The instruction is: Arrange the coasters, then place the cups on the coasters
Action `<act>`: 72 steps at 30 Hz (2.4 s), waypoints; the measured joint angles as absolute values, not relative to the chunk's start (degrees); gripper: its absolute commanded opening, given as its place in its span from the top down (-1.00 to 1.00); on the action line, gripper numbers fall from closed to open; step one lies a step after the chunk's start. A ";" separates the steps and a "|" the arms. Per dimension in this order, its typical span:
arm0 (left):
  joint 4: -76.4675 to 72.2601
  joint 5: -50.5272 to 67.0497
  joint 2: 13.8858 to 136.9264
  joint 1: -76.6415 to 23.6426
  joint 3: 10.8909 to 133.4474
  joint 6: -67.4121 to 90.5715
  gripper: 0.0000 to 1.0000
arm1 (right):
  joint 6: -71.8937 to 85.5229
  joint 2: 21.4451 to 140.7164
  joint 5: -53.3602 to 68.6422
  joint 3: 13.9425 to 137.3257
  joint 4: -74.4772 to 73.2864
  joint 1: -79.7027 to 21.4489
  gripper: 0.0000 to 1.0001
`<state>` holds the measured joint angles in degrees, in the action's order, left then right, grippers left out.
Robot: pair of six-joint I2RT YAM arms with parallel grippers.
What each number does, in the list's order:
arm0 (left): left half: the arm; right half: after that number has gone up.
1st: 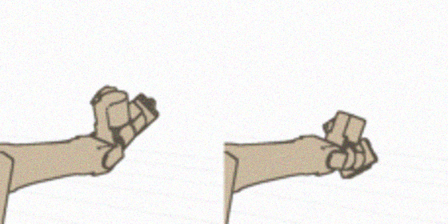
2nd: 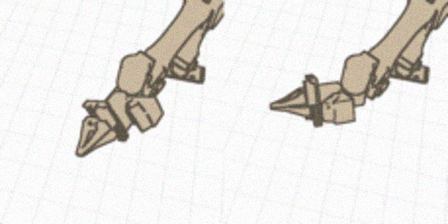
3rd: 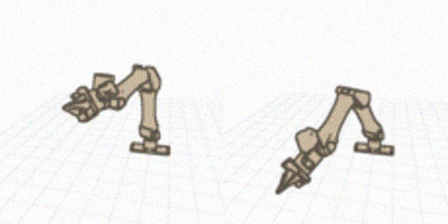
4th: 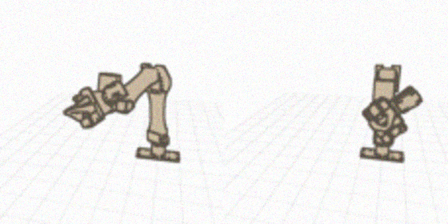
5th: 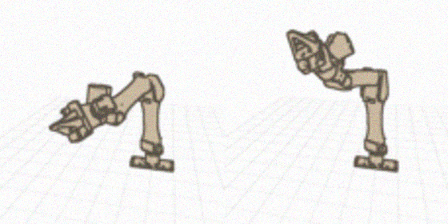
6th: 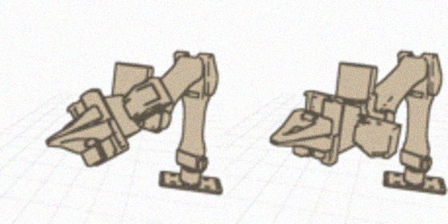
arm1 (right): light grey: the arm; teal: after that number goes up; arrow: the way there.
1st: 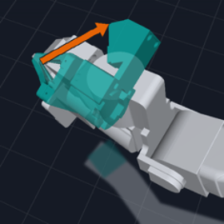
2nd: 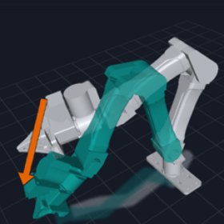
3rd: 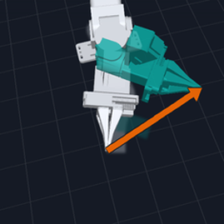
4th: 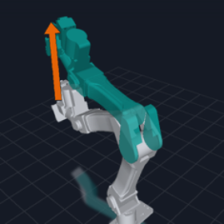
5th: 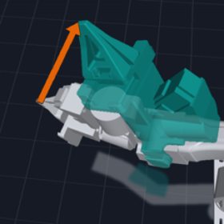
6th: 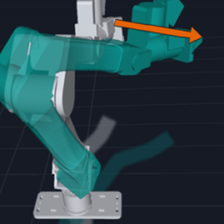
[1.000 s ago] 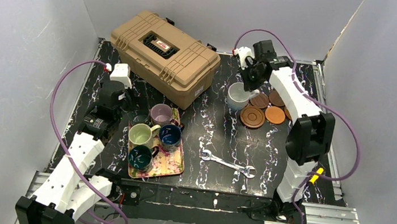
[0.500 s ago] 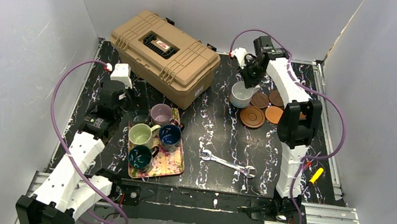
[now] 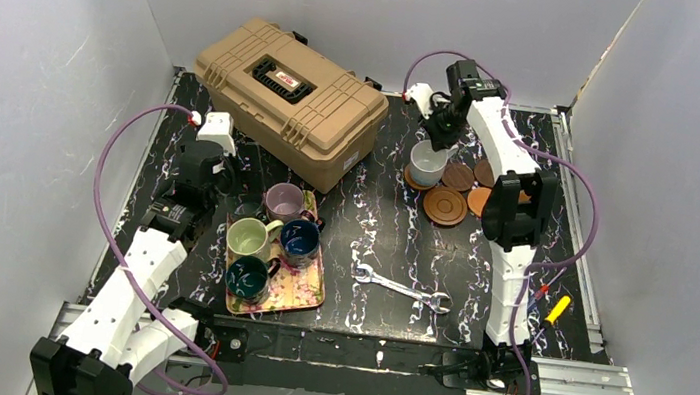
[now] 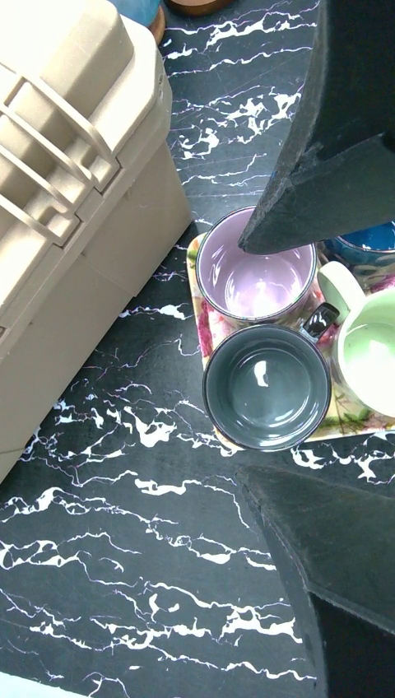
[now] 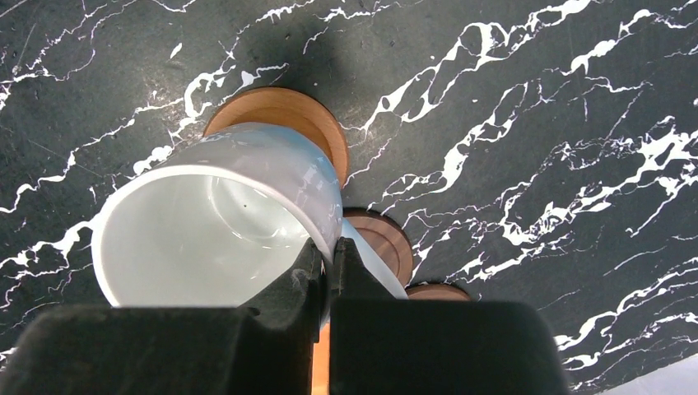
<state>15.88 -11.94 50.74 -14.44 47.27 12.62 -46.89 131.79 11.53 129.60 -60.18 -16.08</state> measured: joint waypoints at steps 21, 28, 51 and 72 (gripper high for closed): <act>15.88 -11.33 52.01 -14.44 47.27 12.64 -0.97 | -48.66 134.61 12.75 130.96 -59.77 -15.75 0.97; 15.88 -11.09 52.21 -14.44 47.27 12.62 -0.96 | -48.01 134.69 12.78 130.89 -58.28 -15.75 0.06; 15.88 -10.72 52.29 -14.44 47.27 12.62 -0.97 | -22.02 111.26 7.73 103.83 -30.37 -15.75 -0.58; 15.88 -10.55 49.91 -14.44 47.27 12.60 -0.96 | 30.87 104.12 -1.87 82.59 -6.39 -13.85 -0.75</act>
